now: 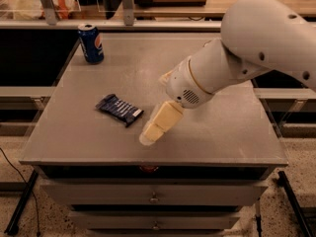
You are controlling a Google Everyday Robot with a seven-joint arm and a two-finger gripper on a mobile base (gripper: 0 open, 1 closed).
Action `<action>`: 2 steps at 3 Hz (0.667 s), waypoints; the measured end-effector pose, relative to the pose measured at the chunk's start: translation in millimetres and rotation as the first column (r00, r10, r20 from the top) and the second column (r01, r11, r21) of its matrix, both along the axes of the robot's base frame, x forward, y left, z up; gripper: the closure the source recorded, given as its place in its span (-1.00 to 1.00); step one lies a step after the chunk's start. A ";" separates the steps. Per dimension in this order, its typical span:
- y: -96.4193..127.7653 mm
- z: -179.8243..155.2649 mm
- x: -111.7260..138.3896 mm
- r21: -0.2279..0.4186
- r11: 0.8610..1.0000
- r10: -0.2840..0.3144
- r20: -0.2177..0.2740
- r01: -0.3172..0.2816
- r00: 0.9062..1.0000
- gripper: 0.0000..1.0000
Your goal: Pick rxbar blueberry
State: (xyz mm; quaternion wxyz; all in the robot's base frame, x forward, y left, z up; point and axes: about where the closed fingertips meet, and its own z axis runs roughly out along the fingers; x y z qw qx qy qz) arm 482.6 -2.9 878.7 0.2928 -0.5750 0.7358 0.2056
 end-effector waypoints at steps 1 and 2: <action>18.0 -1.5 7.0 0.028 1.000 0.009 0.006 -0.009 1.000 -1.00; 31.4 -9.3 16.1 0.033 0.999 -0.001 0.018 0.000 1.000 -1.00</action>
Offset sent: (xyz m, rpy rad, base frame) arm 0.0303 0.0446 -0.0206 0.0421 -0.0317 -0.0203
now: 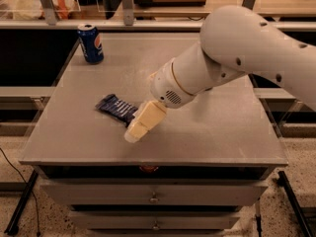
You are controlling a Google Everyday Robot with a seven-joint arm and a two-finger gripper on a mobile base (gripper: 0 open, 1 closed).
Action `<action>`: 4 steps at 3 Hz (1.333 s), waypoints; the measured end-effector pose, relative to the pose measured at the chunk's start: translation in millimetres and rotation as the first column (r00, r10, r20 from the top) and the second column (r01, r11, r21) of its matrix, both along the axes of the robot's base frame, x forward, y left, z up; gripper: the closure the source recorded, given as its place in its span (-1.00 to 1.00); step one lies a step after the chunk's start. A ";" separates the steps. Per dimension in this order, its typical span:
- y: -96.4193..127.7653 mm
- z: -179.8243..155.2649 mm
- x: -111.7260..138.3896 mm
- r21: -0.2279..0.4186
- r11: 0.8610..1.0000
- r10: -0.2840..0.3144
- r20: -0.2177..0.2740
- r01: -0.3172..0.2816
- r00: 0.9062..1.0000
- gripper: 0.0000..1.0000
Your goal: Pick rxbar blueberry
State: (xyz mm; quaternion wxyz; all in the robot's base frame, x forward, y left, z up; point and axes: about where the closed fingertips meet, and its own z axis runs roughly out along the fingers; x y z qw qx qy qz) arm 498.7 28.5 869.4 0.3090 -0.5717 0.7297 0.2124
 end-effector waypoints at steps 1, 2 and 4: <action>7.9 -11.7 12.7 0.001 1.000 -0.021 0.015 0.021 1.000 -1.00; 32.1 -36.4 40.6 0.010 1.000 -0.027 0.025 0.027 0.999 -1.00; 46.5 -45.4 46.3 0.013 1.000 -0.012 0.018 0.012 1.000 -0.65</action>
Offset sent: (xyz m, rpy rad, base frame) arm 0.0427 0.0215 -0.0417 0.0157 -0.0221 -0.0524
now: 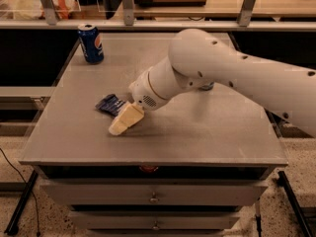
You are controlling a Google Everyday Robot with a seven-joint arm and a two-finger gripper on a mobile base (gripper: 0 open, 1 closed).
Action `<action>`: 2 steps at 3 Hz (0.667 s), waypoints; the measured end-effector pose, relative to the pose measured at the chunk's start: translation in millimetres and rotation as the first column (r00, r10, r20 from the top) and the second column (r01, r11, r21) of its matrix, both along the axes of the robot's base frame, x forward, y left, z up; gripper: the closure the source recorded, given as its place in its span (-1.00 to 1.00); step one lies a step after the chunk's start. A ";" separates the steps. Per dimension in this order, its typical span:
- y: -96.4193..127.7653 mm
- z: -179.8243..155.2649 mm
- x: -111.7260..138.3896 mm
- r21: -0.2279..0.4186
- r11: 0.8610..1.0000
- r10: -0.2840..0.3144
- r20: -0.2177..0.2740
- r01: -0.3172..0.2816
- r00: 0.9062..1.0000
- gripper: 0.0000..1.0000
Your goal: Pick rxbar blueberry
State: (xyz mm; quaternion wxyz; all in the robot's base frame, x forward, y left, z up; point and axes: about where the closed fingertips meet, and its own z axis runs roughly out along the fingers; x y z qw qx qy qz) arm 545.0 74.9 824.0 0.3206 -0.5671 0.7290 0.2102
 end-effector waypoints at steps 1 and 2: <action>3.2 -3.1 -0.1 0.001 1.000 0.008 -0.006 -0.008 1.000 -0.19; 4.0 -2.2 0.0 0.001 1.000 0.011 -0.007 -0.011 1.000 0.27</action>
Offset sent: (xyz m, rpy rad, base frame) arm 0.0029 0.0057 -0.0061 0.0009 0.0148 0.0223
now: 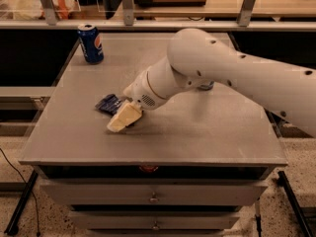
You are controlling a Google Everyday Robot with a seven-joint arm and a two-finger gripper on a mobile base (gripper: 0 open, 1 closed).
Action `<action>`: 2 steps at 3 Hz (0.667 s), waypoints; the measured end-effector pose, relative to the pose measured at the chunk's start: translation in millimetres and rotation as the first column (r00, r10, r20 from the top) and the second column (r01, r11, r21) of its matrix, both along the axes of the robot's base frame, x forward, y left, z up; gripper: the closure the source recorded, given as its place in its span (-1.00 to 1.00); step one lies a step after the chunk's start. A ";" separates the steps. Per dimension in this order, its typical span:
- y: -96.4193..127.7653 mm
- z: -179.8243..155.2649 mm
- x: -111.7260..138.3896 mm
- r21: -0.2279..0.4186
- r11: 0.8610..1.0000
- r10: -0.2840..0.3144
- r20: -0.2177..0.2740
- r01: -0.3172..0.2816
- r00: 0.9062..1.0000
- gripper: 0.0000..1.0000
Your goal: Pick rxbar blueberry
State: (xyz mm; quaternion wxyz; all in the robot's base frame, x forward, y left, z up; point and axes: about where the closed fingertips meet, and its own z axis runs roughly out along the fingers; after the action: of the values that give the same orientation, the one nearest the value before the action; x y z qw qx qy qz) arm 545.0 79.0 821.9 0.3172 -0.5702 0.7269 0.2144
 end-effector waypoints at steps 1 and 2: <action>0.0 3.2 0.0 0.000 1.000 0.000 0.000 0.000 1.000 0.74; 0.0 4.2 0.0 0.000 1.000 0.000 0.000 0.000 1.000 1.00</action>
Offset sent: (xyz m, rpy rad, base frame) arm 0.0054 0.0035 0.0184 -0.0062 -0.0152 0.0654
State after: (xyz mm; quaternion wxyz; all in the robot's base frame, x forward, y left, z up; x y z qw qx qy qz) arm 545.0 79.0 826.1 0.3172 -0.5703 0.7268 0.2144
